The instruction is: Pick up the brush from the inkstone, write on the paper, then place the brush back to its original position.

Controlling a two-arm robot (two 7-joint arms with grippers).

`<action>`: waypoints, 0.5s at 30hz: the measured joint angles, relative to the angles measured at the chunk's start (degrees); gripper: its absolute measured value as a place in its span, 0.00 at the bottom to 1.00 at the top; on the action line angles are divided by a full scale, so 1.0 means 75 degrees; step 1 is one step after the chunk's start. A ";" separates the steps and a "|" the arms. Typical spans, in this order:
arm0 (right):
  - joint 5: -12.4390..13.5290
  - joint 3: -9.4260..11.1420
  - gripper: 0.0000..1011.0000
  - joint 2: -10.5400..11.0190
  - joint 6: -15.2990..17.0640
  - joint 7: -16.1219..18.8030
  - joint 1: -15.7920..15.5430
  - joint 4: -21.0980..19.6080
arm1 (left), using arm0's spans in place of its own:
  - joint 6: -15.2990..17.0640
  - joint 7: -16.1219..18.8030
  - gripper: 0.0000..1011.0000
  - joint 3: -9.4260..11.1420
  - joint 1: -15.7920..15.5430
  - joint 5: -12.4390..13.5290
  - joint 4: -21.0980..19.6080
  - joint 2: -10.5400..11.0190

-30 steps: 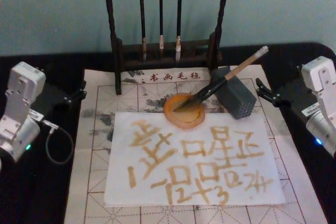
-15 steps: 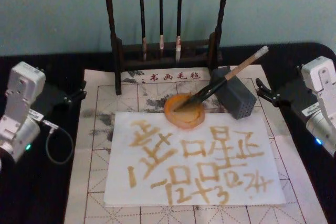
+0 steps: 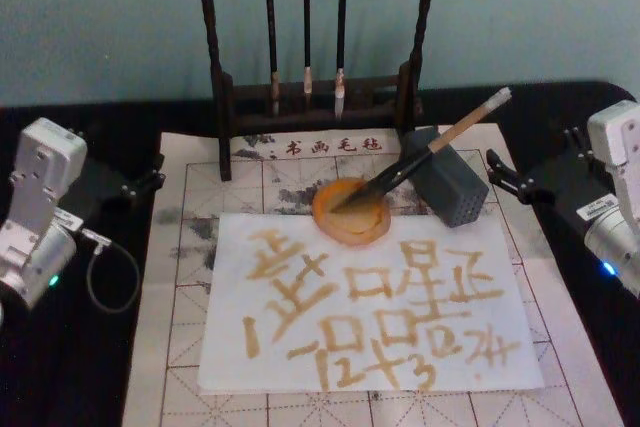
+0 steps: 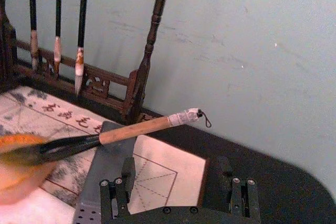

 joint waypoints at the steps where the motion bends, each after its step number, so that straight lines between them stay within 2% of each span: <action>1: 0.0000 0.0000 0.99 0.0000 0.0000 0.0000 0.0000 0.0000 | 0.0000 0.0000 0.99 0.0000 0.0000 0.0000 0.0000 0.0000; 7: 0.1001 0.0474 0.99 -0.0235 0.0576 0.0481 -0.0150 -0.0199 | 0.0000 0.0000 0.99 0.0000 0.0000 0.0000 0.0000 0.0000; 8: 0.1283 0.0602 0.99 -0.0322 0.0766 0.0593 -0.0174 -0.0243 | 0.0000 0.0000 0.99 0.0000 0.0000 0.0000 0.0000 0.0000; 10: 0.1554 0.0725 0.99 -0.0406 0.0972 0.0680 -0.0188 -0.0280 | 0.0000 0.0000 0.99 0.0000 0.0000 0.0000 0.0000 0.0000; 11: 0.1797 0.0834 0.99 -0.0505 0.1175 0.0750 -0.0196 -0.0314 | 0.0000 0.0000 0.99 0.0000 0.0000 0.0000 0.0000 0.0000; 15: 0.2342 0.1097 0.99 -0.0766 0.1628 0.0875 -0.0199 -0.0389 | 0.0000 0.0000 0.99 0.0000 0.0000 0.0000 0.0000 0.0000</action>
